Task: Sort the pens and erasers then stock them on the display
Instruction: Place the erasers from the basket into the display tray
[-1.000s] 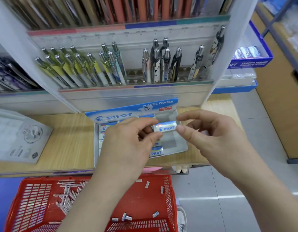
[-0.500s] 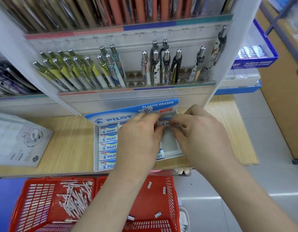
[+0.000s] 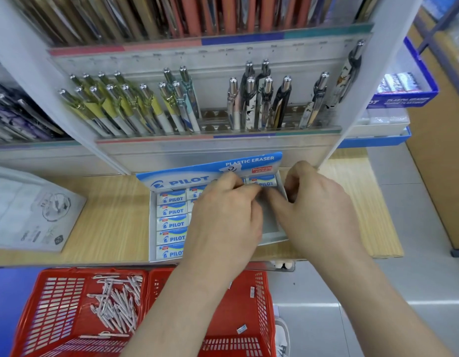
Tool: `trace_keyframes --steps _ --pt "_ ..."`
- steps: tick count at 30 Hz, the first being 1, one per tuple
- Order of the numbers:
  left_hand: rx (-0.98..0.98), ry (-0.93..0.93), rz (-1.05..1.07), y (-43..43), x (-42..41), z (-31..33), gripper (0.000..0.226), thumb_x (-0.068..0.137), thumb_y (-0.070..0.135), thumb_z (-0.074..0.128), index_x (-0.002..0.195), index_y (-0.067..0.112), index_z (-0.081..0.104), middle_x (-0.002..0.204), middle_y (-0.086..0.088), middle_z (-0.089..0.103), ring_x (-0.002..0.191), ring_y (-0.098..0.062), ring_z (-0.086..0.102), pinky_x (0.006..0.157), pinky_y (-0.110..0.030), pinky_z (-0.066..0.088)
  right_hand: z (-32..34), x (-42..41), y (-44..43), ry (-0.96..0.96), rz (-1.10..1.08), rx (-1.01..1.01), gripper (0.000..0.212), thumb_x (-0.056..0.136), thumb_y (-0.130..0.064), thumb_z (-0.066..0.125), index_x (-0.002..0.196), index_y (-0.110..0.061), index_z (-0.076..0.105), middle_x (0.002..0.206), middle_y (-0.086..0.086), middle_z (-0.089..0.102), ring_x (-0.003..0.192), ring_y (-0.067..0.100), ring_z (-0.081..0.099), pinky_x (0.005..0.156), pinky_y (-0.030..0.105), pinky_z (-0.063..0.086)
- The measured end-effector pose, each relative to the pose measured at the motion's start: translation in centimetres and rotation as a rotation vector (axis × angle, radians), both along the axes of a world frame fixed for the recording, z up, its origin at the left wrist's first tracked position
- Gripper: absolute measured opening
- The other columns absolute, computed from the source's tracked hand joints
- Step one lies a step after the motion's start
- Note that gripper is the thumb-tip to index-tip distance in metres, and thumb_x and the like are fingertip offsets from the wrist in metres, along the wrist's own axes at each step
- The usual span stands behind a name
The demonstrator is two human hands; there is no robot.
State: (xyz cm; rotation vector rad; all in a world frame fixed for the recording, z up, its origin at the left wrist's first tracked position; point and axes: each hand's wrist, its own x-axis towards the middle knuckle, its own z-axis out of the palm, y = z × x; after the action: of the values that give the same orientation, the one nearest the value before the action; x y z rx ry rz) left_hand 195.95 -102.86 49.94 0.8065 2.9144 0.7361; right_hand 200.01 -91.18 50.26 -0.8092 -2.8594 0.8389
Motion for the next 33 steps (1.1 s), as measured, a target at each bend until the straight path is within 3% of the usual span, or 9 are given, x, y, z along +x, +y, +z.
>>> trace_keyframes --steps 3,6,9,12,17,25,28,31,33 --pt "0.039 0.005 0.023 -0.2 0.2 0.1 0.027 0.081 0.022 0.05 0.095 0.021 0.073 0.085 0.004 0.059 0.079 -0.016 0.059 0.07 -0.032 0.05 0.8 0.9 0.8 0.175 -0.228 -0.446 0.009 0.087 -0.021 0.056 0.078 -0.022 0.056 0.066 -0.01 0.059 0.061 0.006 0.053 0.054 0.024 0.042" --pt "0.267 -0.108 0.069 -0.6 1.0 0.8 0.02 0.082 0.024 0.055 0.09 0.024 0.073 0.08 0.01 0.063 0.072 -0.008 0.06 0.069 -0.028 0.049 2.1 1.9 1.3 0.422 -0.454 -1.328 0.03 0.082 0.008 0.038 0.081 -0.008 0.063 0.07 0.003 0.063 0.065 0.013 0.058 0.056 0.023 0.049" --pt "0.533 -0.429 0.094 -0.2 2.6 2.5 0.01 0.076 0.035 0.063 0.08 0.029 0.07 0.07 0.013 0.066 0.064 -0.004 0.06 0.062 -0.016 0.048 2.6 2.1 1.2 0.5 -0.462 -1.655 0.033 0.076 0.015 0.039 0.089 -0.003 0.064 0.079 0.013 0.067 0.078 0.024 0.069 0.071 0.03 0.059" --pt "0.633 -0.528 0.111 0.5 3.8 2.9 0.016 0.07 0.032 0.075 0.082 0.029 0.066 0.072 0.009 0.069 0.066 -0.008 0.065 0.062 -0.017 0.051 2.6 2.2 0.7 0.546 -0.444 -1.693 0.034 0.069 0.009 0.049 0.097 -0.004 0.062 0.086 0.013 0.069 0.095 0.027 0.07 0.081 0.034 0.057" --pt "0.771 -0.531 0.225 0.5 3.7 2.6 0.018 0.073 0.011 0.079 0.08 0.025 0.069 0.069 0.006 0.07 0.063 -0.007 0.066 0.061 -0.016 0.051 2.9 2.9 0.4 0.513 -0.373 -1.616 0.04 0.072 0.002 0.058 0.111 -0.007 0.061 0.1 0.016 0.069 0.101 0.028 0.068 0.079 0.031 0.058" --pt "0.714 -0.506 0.278 -0.3 4.1 2.7 0.022 0.063 0.022 0.083 0.078 0.026 0.066 0.066 0.005 0.068 0.06 -0.009 0.064 0.058 -0.018 0.052 2.9 3.5 0.0 0.334 -0.29 -1.246 0.021 0.063 -0.017 0.073 0.082 -0.011 0.067 0.076 0.01 0.074 0.067 0.018 0.07 0.057 0.025 0.054" --pt "0.697 -0.503 0.231 -1.2 3.6 2.6 0.02 0.069 0.023 0.081 0.082 0.032 0.07 0.076 0.008 0.069 0.066 -0.007 0.063 0.063 -0.018 0.053 2.9 3.7 0.4 0.3 -0.201 -1.128 0.005 0.072 -0.012 0.073 0.077 -0.012 0.072 0.073 0.006 0.074 0.063 0.011 0.065 0.055 0.02 0.052" --pt "0.68 -0.555 0.103 -2.2 2.8 3.1 0.036 0.077 0.01 0.074 0.097 0.04 0.069 0.092 0.015 0.068 0.077 -0.004 0.063 0.07 -0.018 0.052 3.1 3.8 0.7 0.266 -0.077 -1.061 0.008 0.079 -0.006 0.069 0.079 -0.01 0.075 0.07 0.004 0.073 0.06 0.007 0.062 0.056 0.018 0.051" --pt "0.573 -0.505 0.042 -2.4 2.4 3.5 0.034 0.075 0.012 0.076 0.092 0.041 0.071 0.091 0.02 0.069 0.081 -0.001 0.064 0.075 -0.017 0.051 3.0 3.8 0.8 0.242 -0.027 -1.021 0.006 0.079 -0.006 0.07 0.078 -0.009 0.075 0.067 0.004 0.072 0.057 0.006 0.059 0.054 0.017 0.048"
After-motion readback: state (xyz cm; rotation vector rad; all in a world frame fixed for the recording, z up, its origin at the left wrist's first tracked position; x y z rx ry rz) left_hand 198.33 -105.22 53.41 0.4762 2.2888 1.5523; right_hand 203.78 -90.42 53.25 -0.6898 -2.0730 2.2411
